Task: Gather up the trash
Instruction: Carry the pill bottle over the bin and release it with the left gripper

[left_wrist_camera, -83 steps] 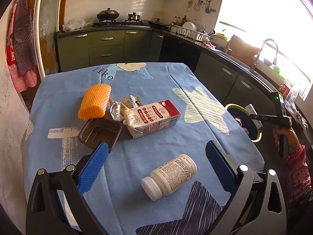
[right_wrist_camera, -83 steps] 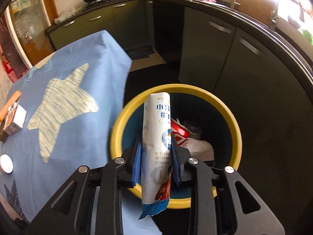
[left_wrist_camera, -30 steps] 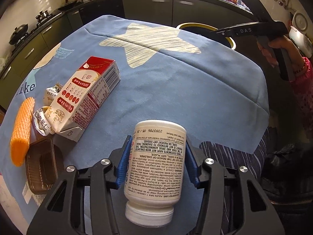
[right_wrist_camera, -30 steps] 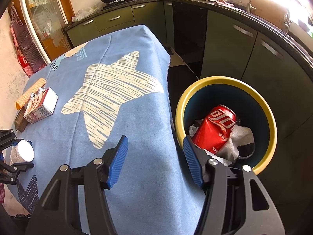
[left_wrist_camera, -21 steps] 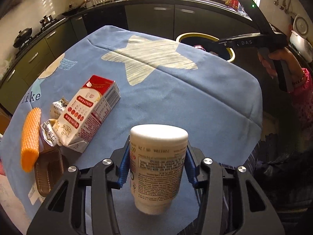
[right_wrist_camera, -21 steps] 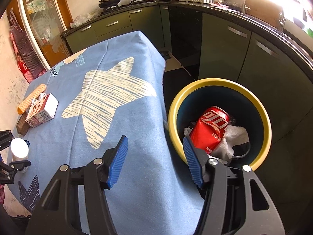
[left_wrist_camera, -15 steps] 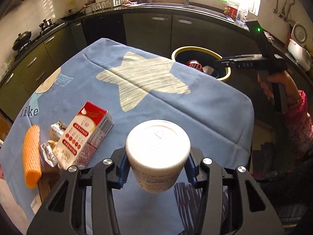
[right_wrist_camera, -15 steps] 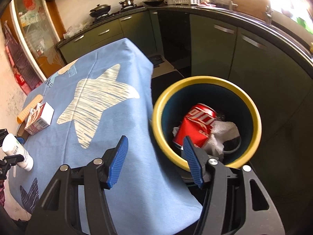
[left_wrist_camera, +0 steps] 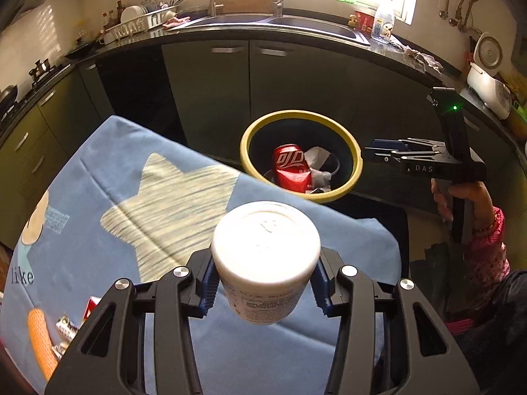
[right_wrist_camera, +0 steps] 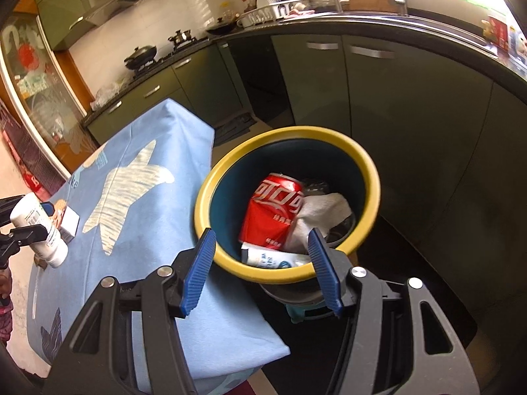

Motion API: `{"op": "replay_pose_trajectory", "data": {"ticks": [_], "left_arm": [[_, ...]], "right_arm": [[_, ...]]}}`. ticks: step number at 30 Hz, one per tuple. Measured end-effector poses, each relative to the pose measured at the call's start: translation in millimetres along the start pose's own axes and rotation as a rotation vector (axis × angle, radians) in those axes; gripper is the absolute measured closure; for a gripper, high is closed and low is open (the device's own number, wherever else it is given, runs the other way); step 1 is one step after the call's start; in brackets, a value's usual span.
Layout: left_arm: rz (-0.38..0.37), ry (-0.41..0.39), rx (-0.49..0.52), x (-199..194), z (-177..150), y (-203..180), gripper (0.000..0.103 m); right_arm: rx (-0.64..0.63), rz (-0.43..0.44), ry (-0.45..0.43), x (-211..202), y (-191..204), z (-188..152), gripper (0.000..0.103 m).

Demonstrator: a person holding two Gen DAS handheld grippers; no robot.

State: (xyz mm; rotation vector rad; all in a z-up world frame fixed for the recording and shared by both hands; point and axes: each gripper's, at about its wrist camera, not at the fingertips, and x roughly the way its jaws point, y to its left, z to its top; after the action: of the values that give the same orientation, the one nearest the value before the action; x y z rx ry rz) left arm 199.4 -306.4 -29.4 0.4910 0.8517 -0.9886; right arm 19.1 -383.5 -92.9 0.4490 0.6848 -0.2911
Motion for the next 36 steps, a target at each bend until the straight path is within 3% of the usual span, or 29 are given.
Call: {"op": "replay_pose_trajectory", "data": {"ticks": [6,11,16,20,25,28,36], "left_arm": [[-0.066,-0.010,0.041,40.5,58.5,-24.9,0.056],[-0.098,-0.006,0.032,96.6,102.0,-32.1,0.056],[-0.062,0.039,0.008,154.8,127.3,-29.9,0.056],[-0.016,0.054,-0.010,177.2,132.8,-27.4,0.035],[-0.034,-0.015,-0.037,146.9,125.7,-23.5,0.034],[-0.031,-0.075,-0.065,115.6,113.9,-19.5,0.025],[-0.010,-0.219,-0.202,9.7,47.8,5.9,0.017]], "right_arm": [[0.073,-0.022,-0.021,-9.5,-36.8,-5.0,0.047],[0.128,-0.047,-0.009,-8.7,-59.9,-11.9,0.047],[0.146,-0.052,0.004,-4.1,-66.7,-14.1,0.047],[0.140,-0.046,0.009,1.5,-62.3,-10.5,0.047],[0.128,-0.024,0.014,7.0,-55.8,-9.6,0.046],[0.126,-0.016,0.016,8.3,-52.9,-10.1,0.046],[0.075,-0.008,0.036,8.9,-33.6,-7.4,0.046]]}}
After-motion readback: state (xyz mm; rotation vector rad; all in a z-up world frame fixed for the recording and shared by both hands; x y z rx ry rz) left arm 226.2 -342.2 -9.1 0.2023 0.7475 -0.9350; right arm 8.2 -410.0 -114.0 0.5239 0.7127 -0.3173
